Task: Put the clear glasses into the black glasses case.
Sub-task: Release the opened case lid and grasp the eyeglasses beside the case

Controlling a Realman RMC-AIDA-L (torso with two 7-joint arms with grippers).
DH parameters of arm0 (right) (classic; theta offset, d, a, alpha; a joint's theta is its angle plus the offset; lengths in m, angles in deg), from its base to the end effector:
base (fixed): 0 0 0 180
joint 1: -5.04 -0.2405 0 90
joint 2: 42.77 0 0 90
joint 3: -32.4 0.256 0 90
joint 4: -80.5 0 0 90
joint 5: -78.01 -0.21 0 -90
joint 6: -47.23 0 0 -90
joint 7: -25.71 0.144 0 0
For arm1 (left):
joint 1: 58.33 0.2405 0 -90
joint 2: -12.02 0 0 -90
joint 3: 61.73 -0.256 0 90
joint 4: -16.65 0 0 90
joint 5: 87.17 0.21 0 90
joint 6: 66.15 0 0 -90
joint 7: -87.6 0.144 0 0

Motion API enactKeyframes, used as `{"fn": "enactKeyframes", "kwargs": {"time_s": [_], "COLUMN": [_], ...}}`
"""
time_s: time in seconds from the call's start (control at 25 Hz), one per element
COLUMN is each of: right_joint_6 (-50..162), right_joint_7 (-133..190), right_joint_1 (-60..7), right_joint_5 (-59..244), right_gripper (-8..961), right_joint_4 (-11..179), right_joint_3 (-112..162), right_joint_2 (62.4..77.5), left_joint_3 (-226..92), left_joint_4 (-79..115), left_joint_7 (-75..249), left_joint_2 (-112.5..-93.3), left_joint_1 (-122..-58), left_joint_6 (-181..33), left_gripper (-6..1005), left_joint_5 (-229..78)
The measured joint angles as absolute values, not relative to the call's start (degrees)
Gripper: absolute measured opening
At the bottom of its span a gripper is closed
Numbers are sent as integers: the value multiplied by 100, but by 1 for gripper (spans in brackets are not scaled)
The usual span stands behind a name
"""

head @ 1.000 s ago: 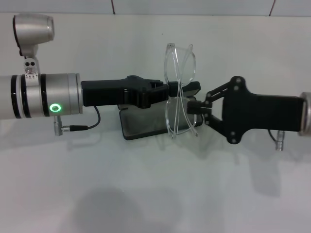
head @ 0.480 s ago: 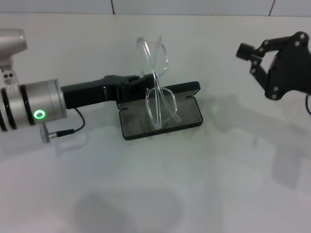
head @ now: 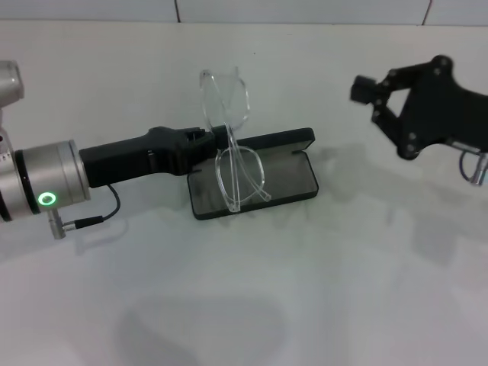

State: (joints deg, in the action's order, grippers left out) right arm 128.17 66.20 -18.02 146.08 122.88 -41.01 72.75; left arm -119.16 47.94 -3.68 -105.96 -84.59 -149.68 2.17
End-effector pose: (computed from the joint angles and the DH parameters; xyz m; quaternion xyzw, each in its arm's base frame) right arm 0.2093 0.3342 0.0080 -0.8971 -0.1188 0.3324 0.2657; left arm -0.2530 0.3224 -0.0199 -0.8654 -0.3546 -0.3421 0.0912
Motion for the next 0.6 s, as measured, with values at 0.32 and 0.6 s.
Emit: {"fn": "enactKeyframes", "kwargs": {"time_s": [0.32, 0.6], "right_joint_6": [12736, 12700], "right_joint_7": [7586, 7570], "right_joint_1": [-2031, -1821], "right_joint_5": [15330, 15331], "right_gripper": [47, 120], "right_joint_4": [12281, 12314], "right_joint_3": [-3953, -3308], "right_joint_2": [7190, 7246], "left_joint_3": [-11963, -12031], "left_joint_4": [5119, 5132], "left_joint_7": [1377, 3245], "left_joint_2": [-10622, -10772], "left_joint_1": [-8459, -8455], "left_joint_6": [-15347, -15383], "left_gripper": [92, 92], "left_joint_5": [392, 652]}}
